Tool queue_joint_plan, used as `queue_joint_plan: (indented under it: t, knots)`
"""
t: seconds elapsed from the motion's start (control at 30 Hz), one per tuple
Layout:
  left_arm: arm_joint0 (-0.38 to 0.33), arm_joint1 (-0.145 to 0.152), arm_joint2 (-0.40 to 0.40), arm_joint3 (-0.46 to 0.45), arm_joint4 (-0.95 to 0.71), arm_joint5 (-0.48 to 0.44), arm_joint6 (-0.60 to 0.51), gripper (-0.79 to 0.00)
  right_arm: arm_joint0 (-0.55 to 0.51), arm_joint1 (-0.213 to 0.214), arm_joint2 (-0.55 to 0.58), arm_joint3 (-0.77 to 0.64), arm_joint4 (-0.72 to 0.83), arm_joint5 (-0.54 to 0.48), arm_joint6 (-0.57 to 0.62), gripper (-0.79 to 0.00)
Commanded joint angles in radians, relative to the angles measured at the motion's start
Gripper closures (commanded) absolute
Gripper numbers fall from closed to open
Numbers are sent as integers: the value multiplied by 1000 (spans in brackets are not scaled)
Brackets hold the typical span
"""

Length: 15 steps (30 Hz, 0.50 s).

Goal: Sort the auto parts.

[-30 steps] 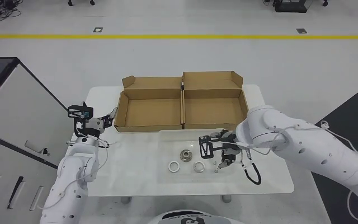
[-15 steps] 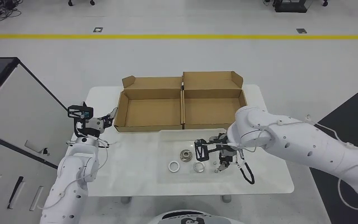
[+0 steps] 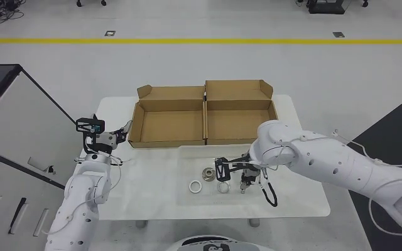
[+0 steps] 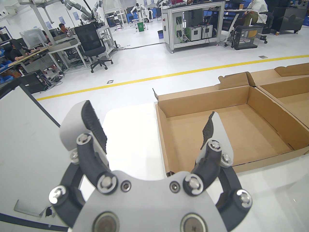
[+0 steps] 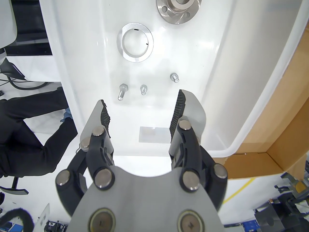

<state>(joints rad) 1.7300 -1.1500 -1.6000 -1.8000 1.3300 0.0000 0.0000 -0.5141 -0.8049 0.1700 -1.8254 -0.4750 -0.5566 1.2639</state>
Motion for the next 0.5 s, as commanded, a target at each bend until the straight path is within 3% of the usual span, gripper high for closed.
queue_joint_plan:
  t: [0.0,0.47]
  knots:
    - [0,0,0,0,0,0,0,-785,-4,-4,0,2,-3,2,2,-566]
    - [0,0,0,0,0,0,0,-785,-31,6,0,-47,-23,48,49,-603]
